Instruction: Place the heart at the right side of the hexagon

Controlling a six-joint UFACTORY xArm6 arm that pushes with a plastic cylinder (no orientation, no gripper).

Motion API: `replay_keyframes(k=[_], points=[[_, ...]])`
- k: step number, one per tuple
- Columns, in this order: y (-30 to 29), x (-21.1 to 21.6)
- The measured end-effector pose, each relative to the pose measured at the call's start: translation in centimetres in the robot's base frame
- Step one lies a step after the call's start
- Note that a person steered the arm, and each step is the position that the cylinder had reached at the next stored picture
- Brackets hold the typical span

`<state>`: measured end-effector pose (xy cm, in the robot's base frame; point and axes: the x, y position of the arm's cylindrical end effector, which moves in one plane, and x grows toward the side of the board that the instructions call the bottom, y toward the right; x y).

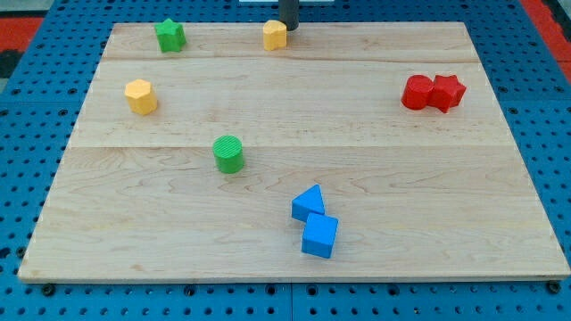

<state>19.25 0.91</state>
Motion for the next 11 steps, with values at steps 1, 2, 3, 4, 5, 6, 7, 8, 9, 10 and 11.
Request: replay_keyframes(k=[1, 2, 3, 4, 5, 6, 7, 8, 9, 10, 11], points=[[2.5, 0.0], [2.6, 0.0], [2.8, 0.0], [2.8, 0.0], [3.5, 0.1], [3.4, 0.1], [2.2, 0.0], [-5.1, 2.2], [-10.8, 8.9], [-15.4, 14.1], [-9.8, 13.4]])
